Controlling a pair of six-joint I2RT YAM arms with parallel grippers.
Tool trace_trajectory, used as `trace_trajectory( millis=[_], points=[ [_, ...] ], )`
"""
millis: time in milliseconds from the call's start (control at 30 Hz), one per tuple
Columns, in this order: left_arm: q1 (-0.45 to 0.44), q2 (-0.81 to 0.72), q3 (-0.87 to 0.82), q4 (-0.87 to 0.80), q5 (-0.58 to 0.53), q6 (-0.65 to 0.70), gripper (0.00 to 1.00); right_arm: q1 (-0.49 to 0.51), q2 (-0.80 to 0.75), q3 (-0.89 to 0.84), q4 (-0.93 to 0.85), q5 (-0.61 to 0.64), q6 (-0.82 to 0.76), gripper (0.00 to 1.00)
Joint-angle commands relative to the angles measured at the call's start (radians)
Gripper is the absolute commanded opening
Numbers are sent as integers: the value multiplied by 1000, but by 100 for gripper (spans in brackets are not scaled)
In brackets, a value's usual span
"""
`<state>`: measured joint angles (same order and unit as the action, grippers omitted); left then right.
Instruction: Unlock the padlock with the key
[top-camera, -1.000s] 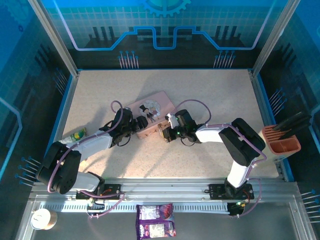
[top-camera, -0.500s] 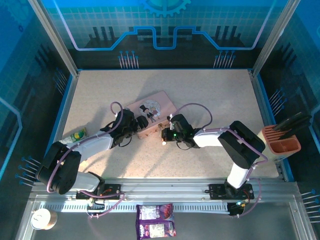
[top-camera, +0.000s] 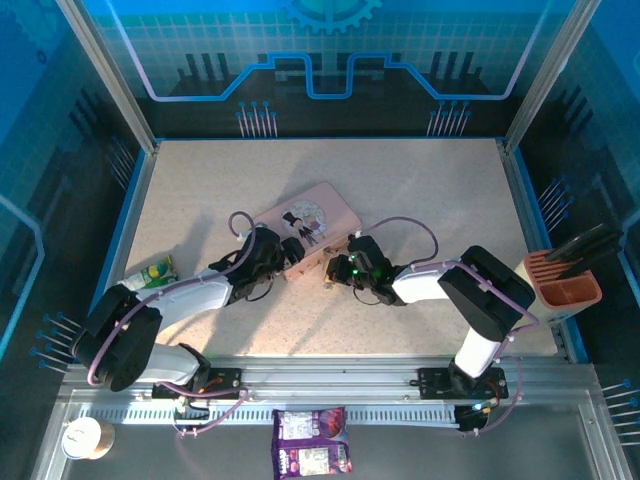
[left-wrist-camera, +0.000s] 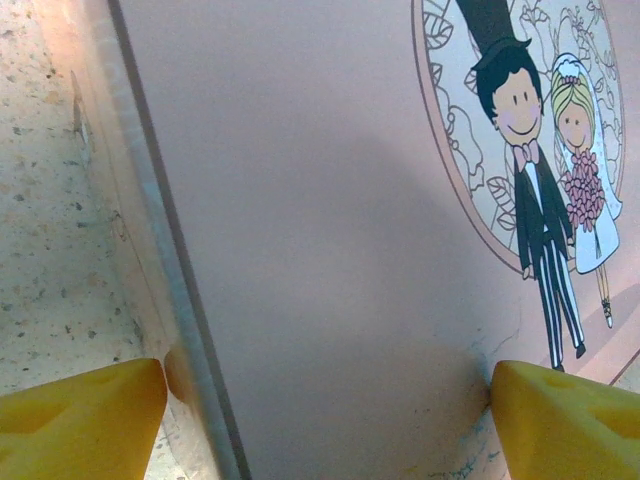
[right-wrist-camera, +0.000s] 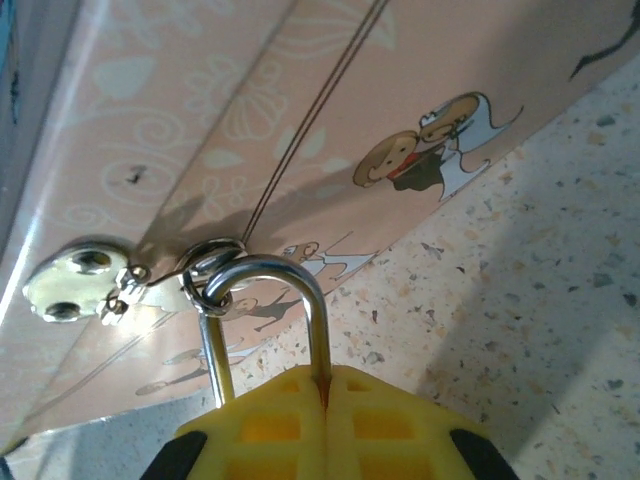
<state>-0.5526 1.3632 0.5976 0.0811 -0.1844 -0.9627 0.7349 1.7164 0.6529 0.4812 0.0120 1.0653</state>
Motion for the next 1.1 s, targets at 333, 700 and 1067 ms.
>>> trace_trajectory(
  millis=[333,700,1067],
  points=[
    [-30,-2,-28,-22,-28,-32,85,4,16,-59,162,96,289,0],
    [-33,0,-27,-32,-42,-35,85,-8,0,-62,176,145,328,0],
    [-32,6,-30,-33,-50,-40,86,-32,-19,-68,192,152,345,0]
  ],
)
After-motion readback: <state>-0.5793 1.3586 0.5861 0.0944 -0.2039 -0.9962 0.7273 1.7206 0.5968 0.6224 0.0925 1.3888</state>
